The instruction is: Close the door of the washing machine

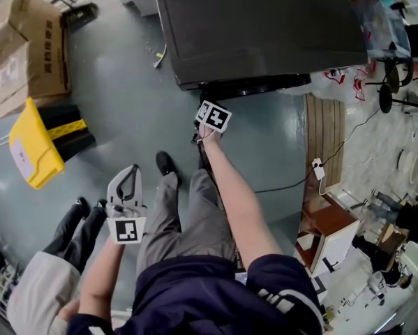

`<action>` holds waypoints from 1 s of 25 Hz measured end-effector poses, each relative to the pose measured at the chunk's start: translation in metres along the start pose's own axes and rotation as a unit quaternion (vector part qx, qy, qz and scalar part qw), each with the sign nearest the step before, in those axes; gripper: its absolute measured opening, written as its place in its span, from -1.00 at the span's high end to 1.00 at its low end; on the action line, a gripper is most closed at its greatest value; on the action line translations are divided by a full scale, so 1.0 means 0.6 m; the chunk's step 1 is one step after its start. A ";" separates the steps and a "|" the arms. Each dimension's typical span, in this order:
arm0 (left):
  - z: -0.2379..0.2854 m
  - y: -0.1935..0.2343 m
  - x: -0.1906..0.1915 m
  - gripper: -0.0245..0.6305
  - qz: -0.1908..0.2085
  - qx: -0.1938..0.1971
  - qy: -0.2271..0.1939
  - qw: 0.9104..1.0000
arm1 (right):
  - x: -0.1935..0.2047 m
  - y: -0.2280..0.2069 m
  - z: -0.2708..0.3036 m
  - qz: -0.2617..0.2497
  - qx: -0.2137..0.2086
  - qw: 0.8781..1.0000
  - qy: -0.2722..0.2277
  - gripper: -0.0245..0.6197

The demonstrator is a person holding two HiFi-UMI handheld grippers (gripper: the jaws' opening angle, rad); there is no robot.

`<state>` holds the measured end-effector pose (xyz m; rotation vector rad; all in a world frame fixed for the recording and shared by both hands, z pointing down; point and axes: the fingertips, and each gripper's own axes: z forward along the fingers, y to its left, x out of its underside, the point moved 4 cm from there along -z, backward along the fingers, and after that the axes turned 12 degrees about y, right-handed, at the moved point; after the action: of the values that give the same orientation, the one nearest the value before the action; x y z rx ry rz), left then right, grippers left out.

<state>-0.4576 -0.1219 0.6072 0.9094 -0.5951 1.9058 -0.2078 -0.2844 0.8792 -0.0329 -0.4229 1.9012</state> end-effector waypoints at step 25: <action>0.007 -0.006 -0.017 0.85 0.068 0.000 0.016 0.998 | 0.023 0.004 -0.016 -0.202 -0.004 0.978 -0.050 0.40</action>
<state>-0.4495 -0.1285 0.6015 0.8567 -0.6517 2.0379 -0.2130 -0.2700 0.8717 0.1360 -0.4671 1.5038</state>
